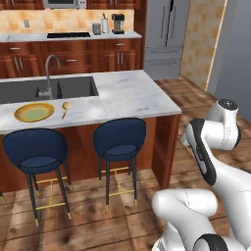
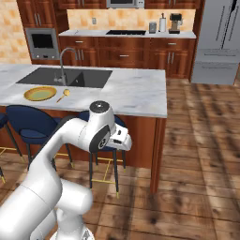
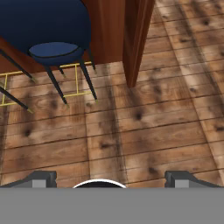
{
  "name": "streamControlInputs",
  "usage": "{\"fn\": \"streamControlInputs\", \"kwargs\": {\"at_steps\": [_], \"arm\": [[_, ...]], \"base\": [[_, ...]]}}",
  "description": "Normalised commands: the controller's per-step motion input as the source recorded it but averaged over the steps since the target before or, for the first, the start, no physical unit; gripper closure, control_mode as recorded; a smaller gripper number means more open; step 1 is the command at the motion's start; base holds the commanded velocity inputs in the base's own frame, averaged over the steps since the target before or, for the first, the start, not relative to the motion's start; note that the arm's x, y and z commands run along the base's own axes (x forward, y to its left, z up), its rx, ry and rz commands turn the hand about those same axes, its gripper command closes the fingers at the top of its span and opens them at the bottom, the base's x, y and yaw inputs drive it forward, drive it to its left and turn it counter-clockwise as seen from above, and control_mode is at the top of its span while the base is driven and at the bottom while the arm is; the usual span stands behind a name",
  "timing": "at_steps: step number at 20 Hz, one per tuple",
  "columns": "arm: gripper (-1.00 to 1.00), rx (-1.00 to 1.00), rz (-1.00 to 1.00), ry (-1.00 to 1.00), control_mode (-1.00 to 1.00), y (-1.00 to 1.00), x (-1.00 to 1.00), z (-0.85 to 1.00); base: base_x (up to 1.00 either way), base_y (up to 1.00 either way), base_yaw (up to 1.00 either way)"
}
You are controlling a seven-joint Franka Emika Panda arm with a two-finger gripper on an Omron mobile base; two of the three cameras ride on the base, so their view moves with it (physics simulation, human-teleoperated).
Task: Take the fork and place it on the left side of the plate. Then take the spoon and place it on the right side of the plate. Make sure they're directly next to the plate.
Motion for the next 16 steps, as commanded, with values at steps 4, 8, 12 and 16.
{"fn": "streamControlInputs", "kwargs": {"at_steps": [4, 8, 12, 16], "arm": [[-1.00, 0.00, 0.00, 0.00, 1.00, 0.00, 0.00, 0.00], [-1.00, 0.00, 0.00, 0.00, 1.00, 0.00, 0.00, 0.00], [-1.00, 0.00, 0.00, 0.00, 1.00, 0.00, 0.00, 0.00], [-1.00, 0.00, 0.00, 0.00, 1.00, 0.00, 0.00, 0.00]], "base": [[0.00, -1.00, 0.00], [0.01, -1.00, 0.02], [0.14, -1.00, 0.05], [0.41, -1.00, 0.09]]}}
